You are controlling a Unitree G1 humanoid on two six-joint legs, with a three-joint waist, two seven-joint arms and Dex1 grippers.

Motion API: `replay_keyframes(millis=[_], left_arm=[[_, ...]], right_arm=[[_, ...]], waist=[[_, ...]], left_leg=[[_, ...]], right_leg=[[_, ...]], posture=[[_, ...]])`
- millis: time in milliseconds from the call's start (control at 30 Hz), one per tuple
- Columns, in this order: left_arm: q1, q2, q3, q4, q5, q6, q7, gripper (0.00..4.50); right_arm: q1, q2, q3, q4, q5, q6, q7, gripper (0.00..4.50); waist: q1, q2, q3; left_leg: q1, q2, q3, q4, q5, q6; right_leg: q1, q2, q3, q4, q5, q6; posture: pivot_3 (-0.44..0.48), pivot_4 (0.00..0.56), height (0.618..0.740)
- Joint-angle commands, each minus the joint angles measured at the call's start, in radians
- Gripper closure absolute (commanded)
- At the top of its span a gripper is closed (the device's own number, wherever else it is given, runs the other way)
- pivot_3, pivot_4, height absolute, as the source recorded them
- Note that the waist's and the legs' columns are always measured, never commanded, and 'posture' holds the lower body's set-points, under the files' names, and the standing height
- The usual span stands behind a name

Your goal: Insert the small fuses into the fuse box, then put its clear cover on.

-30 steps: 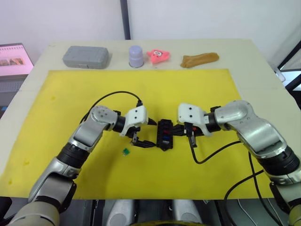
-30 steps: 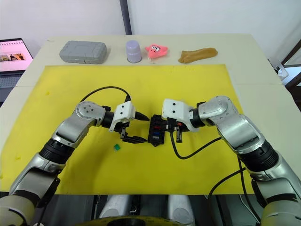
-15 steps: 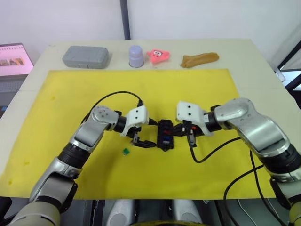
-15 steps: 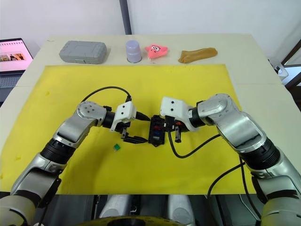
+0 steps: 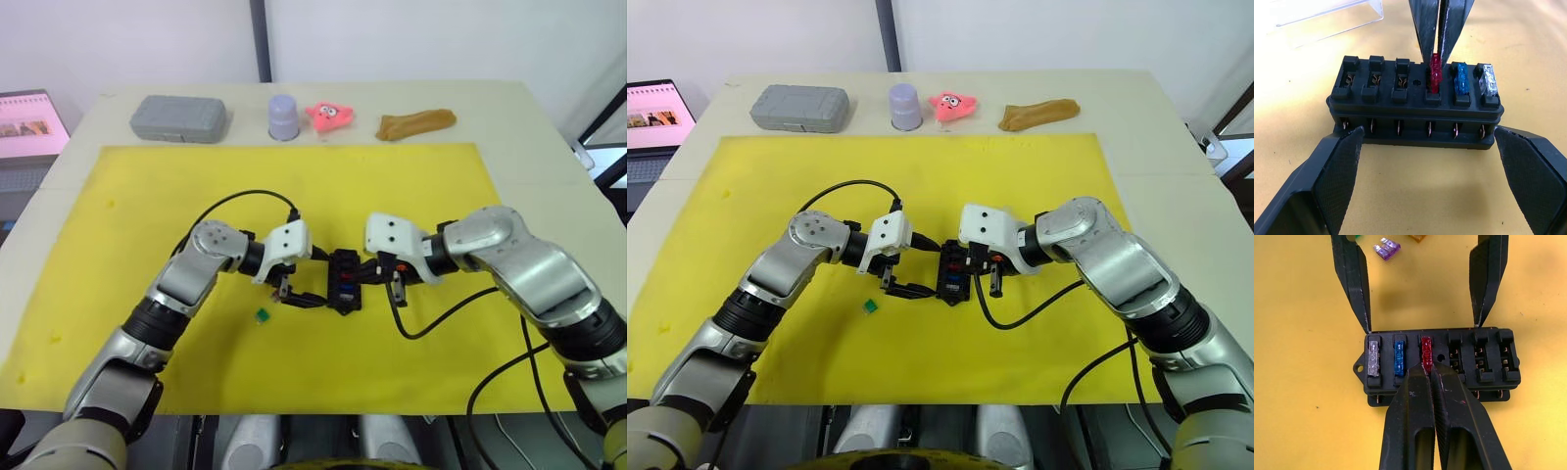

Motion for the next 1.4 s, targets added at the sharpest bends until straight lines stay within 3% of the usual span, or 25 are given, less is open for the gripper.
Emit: replay_keyframes(millis=[33,1400], left_arm=[[0.000,0.001,0.006,-0.037,0.000,-0.008,0.005,0.07],[0.000,0.000,0.003,-0.037,0.003,-0.010,0.019,0.07]], right_arm=[[-0.021,-0.009,-0.003,-0.010,-0.003,-0.001,-0.005,4.50],[-0.022,-0.018,0.050,-0.011,-0.026,-0.001,-0.018,4.50]], waist=[[0.000,0.000,0.000],[0.000,0.000,0.000]], left_leg=[[0.000,0.000,0.000,0.000,0.000,0.000],[0.000,0.000,0.000,0.000,0.000,0.000]], right_leg=[[0.000,0.000,0.000,0.000,0.000,0.000],[0.000,0.000,0.000,0.000,0.000,0.000]], posture=[[0.000,0.150,0.740],[0.000,0.150,0.740]])
